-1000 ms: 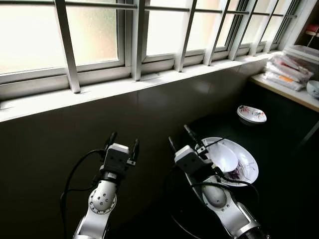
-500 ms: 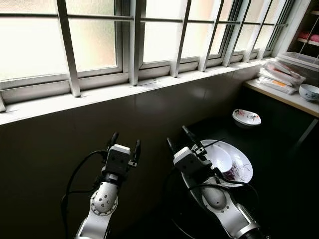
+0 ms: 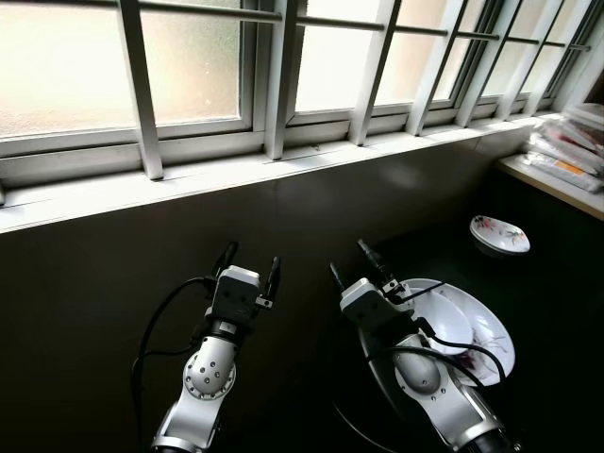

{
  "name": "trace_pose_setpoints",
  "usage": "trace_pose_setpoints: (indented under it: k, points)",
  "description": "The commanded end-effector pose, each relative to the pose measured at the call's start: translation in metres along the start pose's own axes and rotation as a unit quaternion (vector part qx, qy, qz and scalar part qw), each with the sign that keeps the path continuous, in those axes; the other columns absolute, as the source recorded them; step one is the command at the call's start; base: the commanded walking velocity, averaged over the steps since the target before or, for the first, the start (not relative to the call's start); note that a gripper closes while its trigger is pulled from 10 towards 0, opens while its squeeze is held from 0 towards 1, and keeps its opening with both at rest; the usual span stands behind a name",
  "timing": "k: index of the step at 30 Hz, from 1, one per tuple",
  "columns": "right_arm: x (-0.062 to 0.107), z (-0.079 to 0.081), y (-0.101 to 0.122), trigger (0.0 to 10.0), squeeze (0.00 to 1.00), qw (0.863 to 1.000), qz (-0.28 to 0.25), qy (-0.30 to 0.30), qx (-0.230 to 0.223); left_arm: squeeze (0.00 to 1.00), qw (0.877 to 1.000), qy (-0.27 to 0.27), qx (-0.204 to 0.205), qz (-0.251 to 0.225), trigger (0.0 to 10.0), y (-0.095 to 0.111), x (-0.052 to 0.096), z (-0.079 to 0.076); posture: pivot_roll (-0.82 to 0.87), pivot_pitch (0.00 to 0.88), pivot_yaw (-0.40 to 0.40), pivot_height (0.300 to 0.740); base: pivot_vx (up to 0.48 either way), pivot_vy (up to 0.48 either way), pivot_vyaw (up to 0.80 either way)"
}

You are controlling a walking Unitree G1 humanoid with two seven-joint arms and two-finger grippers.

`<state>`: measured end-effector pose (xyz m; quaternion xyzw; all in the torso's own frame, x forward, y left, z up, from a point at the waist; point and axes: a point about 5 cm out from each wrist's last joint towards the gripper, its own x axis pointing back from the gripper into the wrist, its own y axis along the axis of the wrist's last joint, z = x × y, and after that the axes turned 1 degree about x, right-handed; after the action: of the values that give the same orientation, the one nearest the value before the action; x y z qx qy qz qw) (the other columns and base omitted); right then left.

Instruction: Kitchen organization

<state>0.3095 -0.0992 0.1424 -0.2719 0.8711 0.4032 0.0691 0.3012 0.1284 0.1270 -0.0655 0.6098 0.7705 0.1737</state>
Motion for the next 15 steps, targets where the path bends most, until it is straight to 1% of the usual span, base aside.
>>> trace_pose_setpoints:
  k: [1, 7, 9, 10, 11, 15]
  points:
    - [-0.001, 0.005, 0.005, 10.0, 0.0, 1.0, -0.011, 0.008, -0.002, 0.0, 1.0, 0.007, -0.001, 0.005, 10.0, -0.003, 0.003, 0.004, 0.08, 0.0, -0.091, 0.74, 0.0, 0.0, 0.0]
    - [0.002, 0.01, 0.001, 10.0, 0.0, 1.0, -0.003, 0.028, -0.004, 0.0, 1.0, 0.003, 0.0, 0.005, 10.0, -0.003, 0.003, 0.002, 0.08, 0.0, -0.09, 0.74, 0.0, 0.0, 0.0]
    - [0.004, 0.016, -0.003, 10.0, 0.0, 0.998, 0.007, 0.057, -0.007, 0.0, 1.0, 0.002, 0.001, 0.004, 10.0, -0.003, 0.003, 0.002, 0.08, 0.0, -0.089, 0.74, 0.0, 0.0, 0.0]
    - [0.005, 0.022, -0.008, 10.0, 0.0, 0.996, 0.023, 0.082, -0.004, 0.0, 1.0, 0.001, 0.001, 0.004, 10.0, -0.003, 0.003, 0.002, 0.08, 0.0, -0.089, 0.74, 0.0, 0.0, 0.0]
    - [0.006, 0.025, -0.011, 10.0, 0.0, 0.995, 0.032, 0.092, 0.002, 0.0, 1.0, 0.0, 0.001, 0.004, 10.0, -0.003, 0.002, 0.002, 0.08, 0.0, -0.089, 0.74, 0.0, 0.0, 0.0]
    - [0.009, 0.031, -0.018, 10.0, 0.0, 0.992, 0.041, 0.118, 0.007, 0.0, 1.0, -0.001, 0.001, 0.005, 10.0, -0.003, 0.002, 0.002, 0.08, 0.0, -0.089, 0.74, 0.0, 0.0, 0.0]
